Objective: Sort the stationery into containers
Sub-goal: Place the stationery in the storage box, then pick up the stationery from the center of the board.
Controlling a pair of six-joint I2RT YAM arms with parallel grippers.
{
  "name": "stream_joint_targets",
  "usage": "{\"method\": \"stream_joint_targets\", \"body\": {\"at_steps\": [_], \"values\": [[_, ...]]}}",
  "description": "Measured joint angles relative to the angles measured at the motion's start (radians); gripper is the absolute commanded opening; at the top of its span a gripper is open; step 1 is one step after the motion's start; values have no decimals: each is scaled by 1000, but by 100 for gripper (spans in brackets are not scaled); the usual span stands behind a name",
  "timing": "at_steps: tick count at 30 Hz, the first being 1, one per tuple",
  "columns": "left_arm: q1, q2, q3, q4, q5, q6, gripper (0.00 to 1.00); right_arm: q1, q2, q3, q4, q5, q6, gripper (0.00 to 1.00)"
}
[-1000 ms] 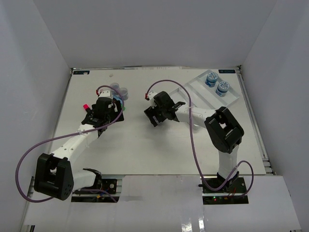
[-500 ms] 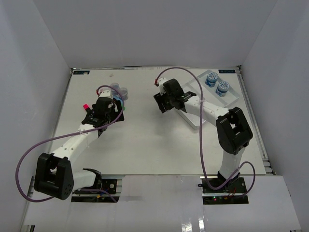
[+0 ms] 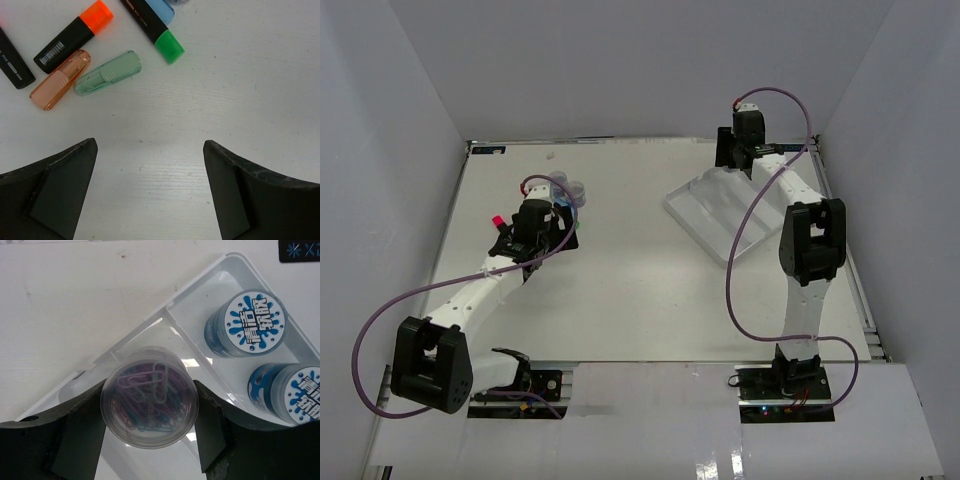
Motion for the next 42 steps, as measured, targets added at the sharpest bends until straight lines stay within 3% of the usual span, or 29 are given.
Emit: {"method": "stream_joint_targets", "body": {"at_steps": [7, 13, 20, 25, 29, 35, 42], "values": [[0, 3, 0, -1, 3, 0, 98, -49, 128, 34, -39, 15, 84, 37], [0, 13, 0, -2, 8, 0, 98, -72, 171, 50, -44, 9, 117, 45], [0, 13, 0, -2, 15, 0, 98, -78, 196, 79, -47, -17, 148, 76], [0, 13, 0, -2, 20, 0, 98, -77, 199, 80, -46, -35, 159, 87], [0, 15, 0, -2, 30, -2, 98, -77, 188, 75, -48, -51, 158, 89], [0, 76, 55, -25, 48, -28, 98, -77, -35, -98, -48, -116, 155, 90], [26, 243, 283, -61, 4, -66, 98, -77, -516, -454, 79, -231, 151, 98]]}}
